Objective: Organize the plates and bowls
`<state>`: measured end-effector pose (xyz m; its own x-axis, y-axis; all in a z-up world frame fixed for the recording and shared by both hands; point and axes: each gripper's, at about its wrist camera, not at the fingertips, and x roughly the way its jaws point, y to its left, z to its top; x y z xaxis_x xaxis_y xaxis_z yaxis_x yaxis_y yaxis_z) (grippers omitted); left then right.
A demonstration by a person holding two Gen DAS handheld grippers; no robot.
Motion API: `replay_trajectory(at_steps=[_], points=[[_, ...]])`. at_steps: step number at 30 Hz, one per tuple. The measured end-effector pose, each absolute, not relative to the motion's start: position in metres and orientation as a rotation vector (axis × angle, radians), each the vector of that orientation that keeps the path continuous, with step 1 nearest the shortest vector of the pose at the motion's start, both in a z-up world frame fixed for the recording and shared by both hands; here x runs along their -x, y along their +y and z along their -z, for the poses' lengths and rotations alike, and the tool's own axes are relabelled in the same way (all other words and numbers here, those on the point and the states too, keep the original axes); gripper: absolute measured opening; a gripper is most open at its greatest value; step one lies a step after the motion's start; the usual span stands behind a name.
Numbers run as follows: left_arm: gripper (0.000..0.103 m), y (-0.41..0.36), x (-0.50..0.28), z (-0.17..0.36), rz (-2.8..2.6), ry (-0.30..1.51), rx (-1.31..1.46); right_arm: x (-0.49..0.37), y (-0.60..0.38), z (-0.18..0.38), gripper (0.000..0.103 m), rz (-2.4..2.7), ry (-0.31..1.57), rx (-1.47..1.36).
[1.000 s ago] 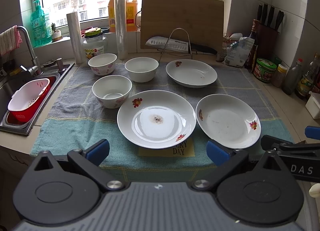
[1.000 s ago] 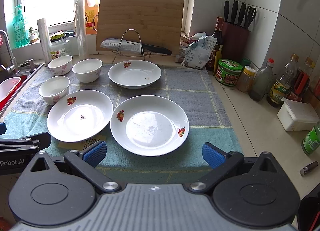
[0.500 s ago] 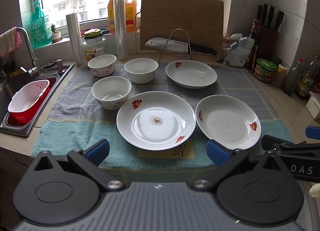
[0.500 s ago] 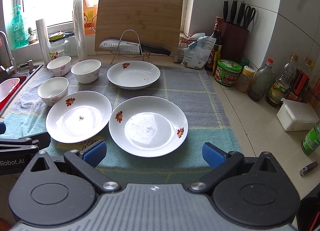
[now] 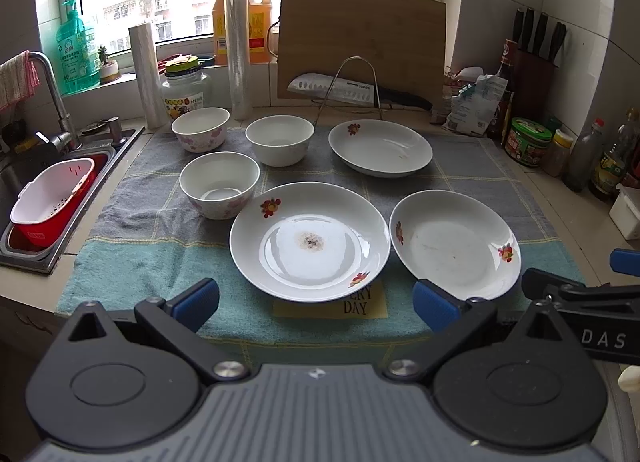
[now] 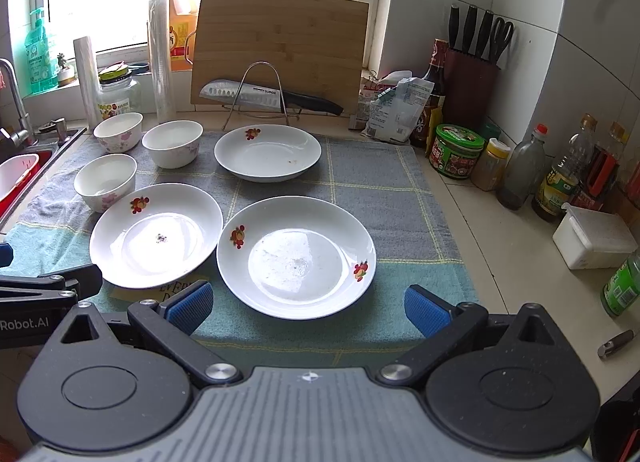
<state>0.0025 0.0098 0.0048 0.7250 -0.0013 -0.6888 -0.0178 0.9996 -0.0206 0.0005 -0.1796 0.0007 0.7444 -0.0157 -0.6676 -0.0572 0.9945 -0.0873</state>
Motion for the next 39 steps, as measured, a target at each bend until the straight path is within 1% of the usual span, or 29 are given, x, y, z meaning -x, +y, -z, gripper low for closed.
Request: replay_trajectory(at_steps=[16, 24, 32, 39], points=[[0.102, 0.014, -0.011, 0.004, 0.059, 0.761, 0.011, -0.005, -0.185, 0.013, 0.103, -0.12, 0.664, 0.127], [0.102, 0.017, -0.018, 0.013, 0.101, 0.769, 0.014, -0.016, -0.194, 0.047, 0.103, -0.176, 0.682, 0.126], [0.102, 0.021, -0.034, 0.025, 0.114, 0.807, 0.003, -0.04, -0.203, 0.097, 0.103, -0.186, 0.768, 0.093], [0.102, 0.019, -0.056, 0.031, 0.14, 0.832, -0.021, -0.065, -0.207, 0.122, 0.103, -0.155, 0.819, 0.077]])
